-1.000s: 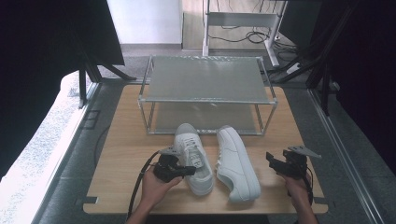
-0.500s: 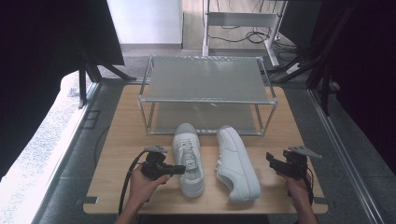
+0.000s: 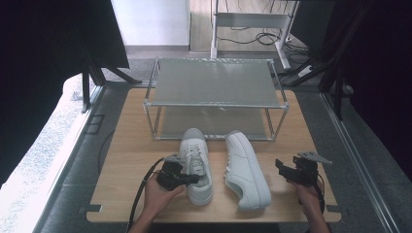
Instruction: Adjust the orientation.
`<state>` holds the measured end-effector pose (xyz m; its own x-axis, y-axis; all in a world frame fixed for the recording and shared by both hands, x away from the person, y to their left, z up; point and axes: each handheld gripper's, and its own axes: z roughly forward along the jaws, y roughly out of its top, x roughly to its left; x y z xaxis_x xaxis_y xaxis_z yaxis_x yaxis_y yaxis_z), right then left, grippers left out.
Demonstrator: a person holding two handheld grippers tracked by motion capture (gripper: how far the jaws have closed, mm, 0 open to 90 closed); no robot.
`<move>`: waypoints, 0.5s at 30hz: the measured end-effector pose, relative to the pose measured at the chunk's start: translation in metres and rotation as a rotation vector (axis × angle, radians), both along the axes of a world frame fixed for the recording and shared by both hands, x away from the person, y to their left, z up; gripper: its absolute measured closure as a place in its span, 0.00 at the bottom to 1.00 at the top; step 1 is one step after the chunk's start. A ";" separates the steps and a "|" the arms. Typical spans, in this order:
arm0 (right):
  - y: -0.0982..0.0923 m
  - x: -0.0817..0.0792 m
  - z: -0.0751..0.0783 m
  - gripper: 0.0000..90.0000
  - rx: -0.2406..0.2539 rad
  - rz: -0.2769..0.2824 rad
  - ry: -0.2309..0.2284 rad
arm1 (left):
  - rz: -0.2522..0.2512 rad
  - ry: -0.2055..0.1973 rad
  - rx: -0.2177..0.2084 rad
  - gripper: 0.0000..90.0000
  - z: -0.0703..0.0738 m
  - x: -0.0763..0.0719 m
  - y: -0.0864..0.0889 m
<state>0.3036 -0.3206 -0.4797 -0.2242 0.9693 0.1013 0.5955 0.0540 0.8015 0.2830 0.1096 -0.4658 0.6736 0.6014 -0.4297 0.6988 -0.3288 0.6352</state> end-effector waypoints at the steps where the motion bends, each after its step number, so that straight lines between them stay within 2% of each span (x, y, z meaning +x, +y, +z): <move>1: -0.001 0.000 0.000 0.28 0.001 -0.003 -0.001 | -0.003 0.008 -0.004 1.00 0.000 0.001 0.002; 5: -0.003 0.000 0.000 0.28 0.003 -0.010 0.001 | -0.021 0.047 -0.003 1.00 0.001 0.004 0.013; 9: -0.004 0.000 0.000 0.28 0.007 -0.013 0.000 | 0.017 0.054 0.017 1.00 0.003 0.007 0.031; 15: -0.003 0.000 0.000 0.28 0.004 -0.013 0.002 | 0.007 0.077 -0.002 1.00 0.003 0.011 0.044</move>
<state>0.3040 -0.3238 -0.4802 -0.2115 0.9717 0.1055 0.5977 0.0432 0.8005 0.2936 0.1533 -0.4629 0.6342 0.6052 -0.4811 0.7479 -0.3225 0.5802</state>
